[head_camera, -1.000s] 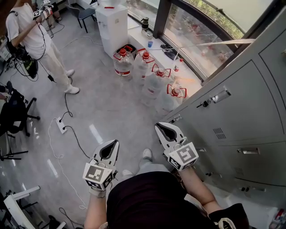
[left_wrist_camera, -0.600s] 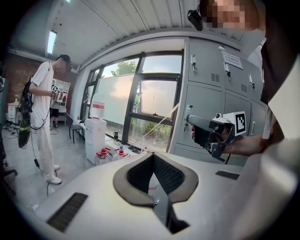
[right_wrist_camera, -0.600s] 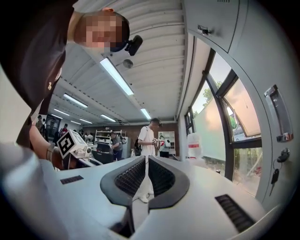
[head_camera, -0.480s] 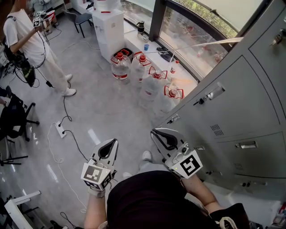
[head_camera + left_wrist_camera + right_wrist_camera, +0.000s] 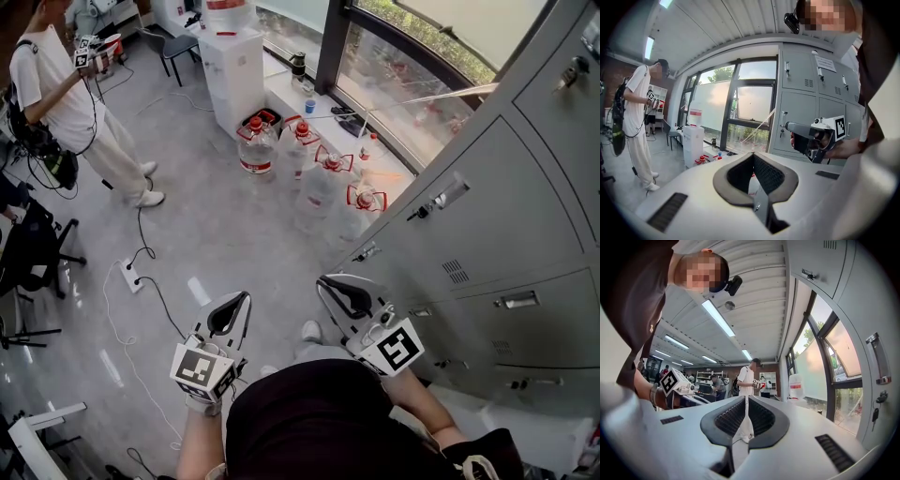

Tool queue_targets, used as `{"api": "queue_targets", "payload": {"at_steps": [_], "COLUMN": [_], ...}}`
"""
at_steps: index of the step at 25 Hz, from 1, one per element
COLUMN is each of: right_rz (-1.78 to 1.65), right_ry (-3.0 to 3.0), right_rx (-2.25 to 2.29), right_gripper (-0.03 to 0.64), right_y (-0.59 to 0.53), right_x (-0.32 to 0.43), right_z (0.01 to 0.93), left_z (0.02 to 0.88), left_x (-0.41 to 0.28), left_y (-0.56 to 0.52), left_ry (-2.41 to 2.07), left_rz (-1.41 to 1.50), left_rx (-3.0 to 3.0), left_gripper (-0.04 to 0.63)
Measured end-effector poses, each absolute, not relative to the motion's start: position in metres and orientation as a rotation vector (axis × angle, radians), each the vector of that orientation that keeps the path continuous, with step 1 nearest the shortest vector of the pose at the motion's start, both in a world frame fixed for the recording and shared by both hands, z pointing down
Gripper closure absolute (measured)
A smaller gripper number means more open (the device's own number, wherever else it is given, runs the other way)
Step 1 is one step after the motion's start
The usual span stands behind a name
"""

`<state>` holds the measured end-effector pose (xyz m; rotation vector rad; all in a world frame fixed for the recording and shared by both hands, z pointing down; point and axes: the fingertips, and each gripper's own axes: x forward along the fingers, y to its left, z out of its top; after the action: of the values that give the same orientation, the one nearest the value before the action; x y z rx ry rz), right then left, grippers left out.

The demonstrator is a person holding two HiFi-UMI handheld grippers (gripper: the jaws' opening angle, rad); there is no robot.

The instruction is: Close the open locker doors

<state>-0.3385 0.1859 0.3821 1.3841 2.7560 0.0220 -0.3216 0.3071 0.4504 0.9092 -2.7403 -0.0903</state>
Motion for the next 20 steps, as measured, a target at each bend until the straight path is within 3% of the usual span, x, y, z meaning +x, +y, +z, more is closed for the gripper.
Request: {"api": "queue_targets", "payload": {"at_steps": [20], "right_rz": [-0.031], "right_ry": [2.826], "right_rx": [1.354], "right_gripper": [0.571], "right_y": [0.1782], "right_x": [-0.3336], "right_z": [0.3918], "left_z": [0.4417], "left_x": [-0.3161], "left_y": [0.3022], "left_ry": [-2.754], "left_rz": [-0.081], "left_rx": [0.932], "left_gripper": [0.578]}}
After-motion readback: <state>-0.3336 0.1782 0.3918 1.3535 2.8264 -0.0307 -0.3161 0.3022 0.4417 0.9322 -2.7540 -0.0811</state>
